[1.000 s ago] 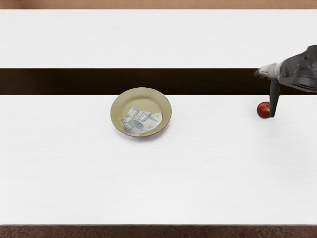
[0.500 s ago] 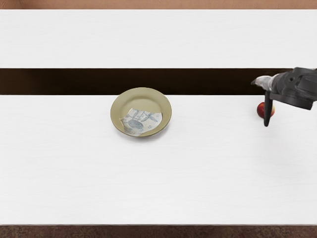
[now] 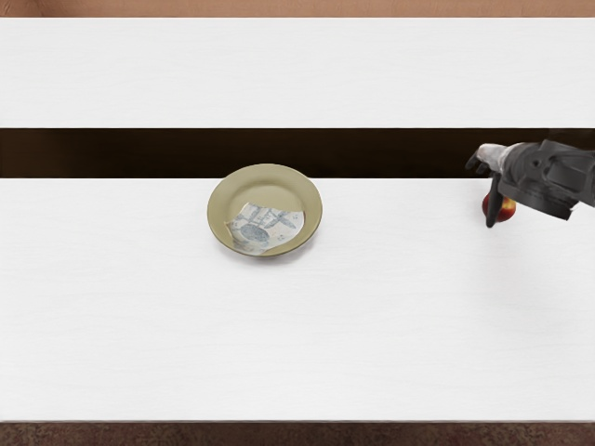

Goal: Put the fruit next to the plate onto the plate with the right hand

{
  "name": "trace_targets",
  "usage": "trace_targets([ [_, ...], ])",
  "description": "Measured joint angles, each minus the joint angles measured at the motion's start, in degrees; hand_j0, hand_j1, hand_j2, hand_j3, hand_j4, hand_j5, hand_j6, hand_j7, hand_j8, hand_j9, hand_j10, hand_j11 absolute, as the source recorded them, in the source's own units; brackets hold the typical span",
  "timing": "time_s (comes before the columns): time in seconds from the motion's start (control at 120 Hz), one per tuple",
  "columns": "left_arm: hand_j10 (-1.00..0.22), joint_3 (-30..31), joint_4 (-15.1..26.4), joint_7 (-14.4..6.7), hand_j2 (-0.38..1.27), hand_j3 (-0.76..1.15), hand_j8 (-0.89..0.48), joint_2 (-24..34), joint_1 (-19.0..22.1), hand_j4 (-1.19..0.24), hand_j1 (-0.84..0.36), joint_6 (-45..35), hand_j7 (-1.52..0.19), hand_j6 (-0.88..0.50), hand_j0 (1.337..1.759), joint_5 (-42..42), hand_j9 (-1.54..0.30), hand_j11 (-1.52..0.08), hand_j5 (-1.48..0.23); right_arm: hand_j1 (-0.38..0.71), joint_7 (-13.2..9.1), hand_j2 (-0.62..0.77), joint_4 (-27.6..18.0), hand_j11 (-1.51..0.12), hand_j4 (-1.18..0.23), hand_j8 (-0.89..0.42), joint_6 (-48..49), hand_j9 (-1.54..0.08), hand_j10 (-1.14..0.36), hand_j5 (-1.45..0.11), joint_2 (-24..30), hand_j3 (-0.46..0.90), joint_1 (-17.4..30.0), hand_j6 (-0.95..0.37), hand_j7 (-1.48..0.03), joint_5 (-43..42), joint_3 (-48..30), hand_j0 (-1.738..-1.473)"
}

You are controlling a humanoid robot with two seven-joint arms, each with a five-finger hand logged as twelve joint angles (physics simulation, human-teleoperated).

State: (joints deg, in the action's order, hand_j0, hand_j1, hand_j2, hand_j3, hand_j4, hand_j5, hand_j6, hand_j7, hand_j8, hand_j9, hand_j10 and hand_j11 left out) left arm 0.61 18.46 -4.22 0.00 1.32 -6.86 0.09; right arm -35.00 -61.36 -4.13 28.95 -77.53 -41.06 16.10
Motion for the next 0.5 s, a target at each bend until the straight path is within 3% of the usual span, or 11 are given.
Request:
trace_targets([
  [0.292, 0.00, -0.01, 0.00, 0.00, 0.00, 0.00, 0.00, 0.00, 0.00, 0.00, 0.35, 0.00, 0.00, 0.00, 1.658, 0.00, 0.00, 0.00, 0.00, -0.06, 0.00, -0.05, -6.23, -0.32, -0.25, -0.25, -6.61, -0.32, -0.25, -0.32, 1.97, 0.00, 0.10, -0.25, -0.32, -0.69, 1.28, -1.658],
  [0.5, 0.00, -0.01, 0.00, 0.00, 0.00, 0.00, 0.00, 0.00, 0.00, 0.00, 0.35, 0.00, 0.00, 0.00, 1.658, 0.00, 0.00, 0.00, 0.00, -0.06, 0.00, -0.05, -7.32, -0.32, -0.25, -0.25, -7.45, -0.32, -0.25, -0.32, 3.49, 0.00, -0.05, -0.25, -0.32, -1.98, 2.60, -1.658],
])
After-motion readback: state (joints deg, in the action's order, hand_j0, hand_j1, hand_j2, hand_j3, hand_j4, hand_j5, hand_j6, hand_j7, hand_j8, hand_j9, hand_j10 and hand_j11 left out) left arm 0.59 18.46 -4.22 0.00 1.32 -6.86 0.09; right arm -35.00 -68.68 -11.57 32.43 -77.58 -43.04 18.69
